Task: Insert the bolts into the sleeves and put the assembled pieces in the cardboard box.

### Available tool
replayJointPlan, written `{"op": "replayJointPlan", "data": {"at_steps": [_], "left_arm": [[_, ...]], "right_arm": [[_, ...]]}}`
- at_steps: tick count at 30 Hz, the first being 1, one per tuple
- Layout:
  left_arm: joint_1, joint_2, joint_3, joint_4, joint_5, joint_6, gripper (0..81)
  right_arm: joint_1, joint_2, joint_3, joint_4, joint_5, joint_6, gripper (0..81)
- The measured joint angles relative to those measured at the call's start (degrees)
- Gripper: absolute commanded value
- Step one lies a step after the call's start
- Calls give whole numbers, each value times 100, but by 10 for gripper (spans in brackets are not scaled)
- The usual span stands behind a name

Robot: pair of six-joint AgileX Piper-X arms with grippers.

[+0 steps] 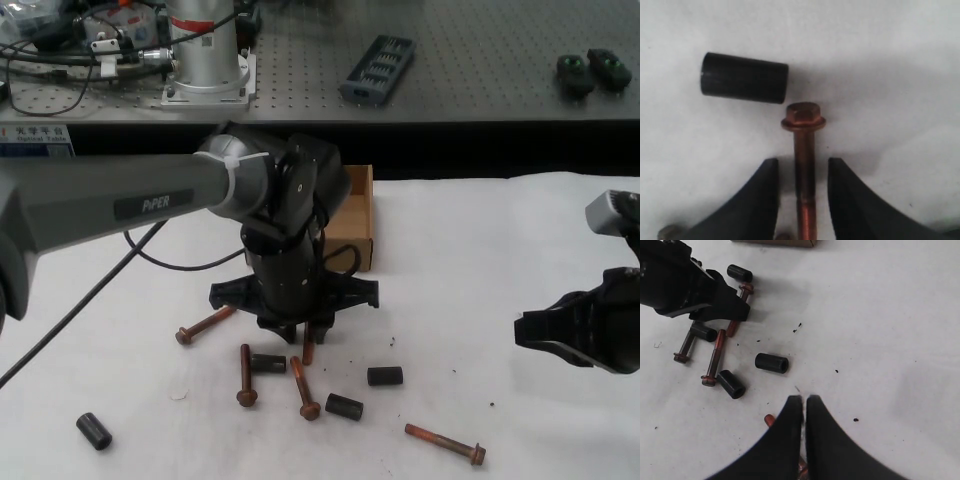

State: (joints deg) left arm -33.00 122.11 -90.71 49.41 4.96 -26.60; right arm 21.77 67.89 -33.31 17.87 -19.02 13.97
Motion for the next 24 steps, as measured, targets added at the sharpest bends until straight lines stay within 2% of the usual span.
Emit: {"op": "replayJointPlan", "data": {"at_steps": [5,14,24], "left_arm": [[0,-25,-34,-161,118,118,255],[0,-28,-61,294,-218,576,255],[0,-28,-61,67,-218,604,255]], "right_arm": [[0,0,0,-38,0,0,45],[0,0,529,-371,0,0,45],[0,0,597,-532,0,313,45]]}}
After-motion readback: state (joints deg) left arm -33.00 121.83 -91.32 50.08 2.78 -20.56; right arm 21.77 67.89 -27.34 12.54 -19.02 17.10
